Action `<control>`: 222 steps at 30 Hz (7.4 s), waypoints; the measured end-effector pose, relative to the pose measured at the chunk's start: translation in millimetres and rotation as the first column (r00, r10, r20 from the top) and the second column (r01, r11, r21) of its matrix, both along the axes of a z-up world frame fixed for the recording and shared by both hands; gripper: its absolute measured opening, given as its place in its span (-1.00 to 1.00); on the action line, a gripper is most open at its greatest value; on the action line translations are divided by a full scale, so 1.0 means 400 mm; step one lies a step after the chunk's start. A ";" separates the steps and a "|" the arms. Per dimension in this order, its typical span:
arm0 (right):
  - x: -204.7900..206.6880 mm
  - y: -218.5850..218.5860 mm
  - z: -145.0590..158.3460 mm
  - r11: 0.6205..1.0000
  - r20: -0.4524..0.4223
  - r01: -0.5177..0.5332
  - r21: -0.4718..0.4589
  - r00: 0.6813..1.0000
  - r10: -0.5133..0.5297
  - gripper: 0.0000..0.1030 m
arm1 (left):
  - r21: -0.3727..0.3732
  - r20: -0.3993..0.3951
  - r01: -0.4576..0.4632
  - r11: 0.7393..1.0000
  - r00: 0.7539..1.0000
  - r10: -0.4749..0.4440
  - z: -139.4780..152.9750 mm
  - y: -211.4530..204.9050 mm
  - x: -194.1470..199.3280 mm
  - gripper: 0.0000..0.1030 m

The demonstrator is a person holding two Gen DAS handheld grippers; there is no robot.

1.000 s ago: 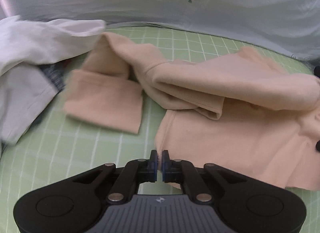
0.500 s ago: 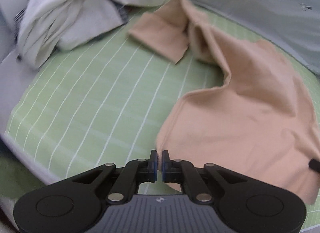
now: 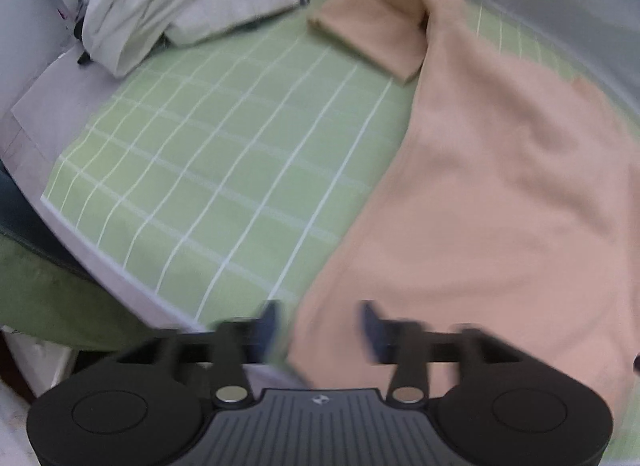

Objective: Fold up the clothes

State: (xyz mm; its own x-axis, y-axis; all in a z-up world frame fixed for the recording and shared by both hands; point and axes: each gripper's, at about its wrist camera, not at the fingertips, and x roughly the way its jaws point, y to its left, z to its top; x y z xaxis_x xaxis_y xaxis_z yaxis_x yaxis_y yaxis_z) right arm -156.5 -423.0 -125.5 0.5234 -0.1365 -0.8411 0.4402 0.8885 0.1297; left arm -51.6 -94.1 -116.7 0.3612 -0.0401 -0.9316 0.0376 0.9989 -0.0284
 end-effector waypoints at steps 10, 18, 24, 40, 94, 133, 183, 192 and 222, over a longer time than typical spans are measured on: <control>0.000 -0.113 0.004 0.982 0.078 0.164 0.091 0.982 -0.171 1.00 | -0.007 -0.010 0.202 0.979 0.979 -0.202 -0.011 -0.171 0.109 0.79; 0.087 -0.213 -0.022 0.966 0.060 0.250 0.063 0.965 -0.254 1.00 | -0.017 -0.020 0.242 0.970 0.970 -0.243 -0.029 -0.254 0.233 0.83; 0.210 -0.319 -0.033 0.962 0.115 0.267 0.063 0.955 -0.273 0.90 | 0.015 -0.027 0.199 0.980 0.980 -0.199 -0.055 -0.265 0.331 0.83; 0.405 -0.387 -0.111 0.905 0.142 0.259 0.337 0.937 -0.321 -0.40 | 0.044 -0.080 0.191 0.981 0.979 -0.187 -0.100 -0.293 0.345 1.00; 0.418 -0.276 -0.062 0.995 0.182 -0.023 0.095 0.983 0.005 -0.31 | 0.043 -0.068 0.205 0.978 0.977 -0.201 -0.106 -0.287 0.342 1.00; 0.314 -0.397 -0.037 0.955 0.079 0.225 -0.195 0.974 -0.213 0.03 | 0.035 -0.063 0.226 0.973 0.973 -0.224 -0.110 -0.284 0.348 1.00; 0.312 -0.655 0.025 0.881 0.150 0.457 -0.119 0.886 -0.439 -0.62 | 0.035 -0.054 0.210 0.977 0.977 -0.208 -0.104 -0.285 0.339 1.00; 0.229 -0.638 -0.019 0.884 0.077 0.466 -0.048 0.884 -0.462 -0.61 | 0.036 -0.067 0.207 0.978 0.977 -0.204 -0.108 -0.292 0.346 1.00; 0.015 -0.480 0.112 0.823 0.312 0.439 -0.361 0.888 -0.336 -0.80 | 0.054 -0.066 0.204 0.977 0.978 -0.200 -0.078 -0.309 0.260 1.00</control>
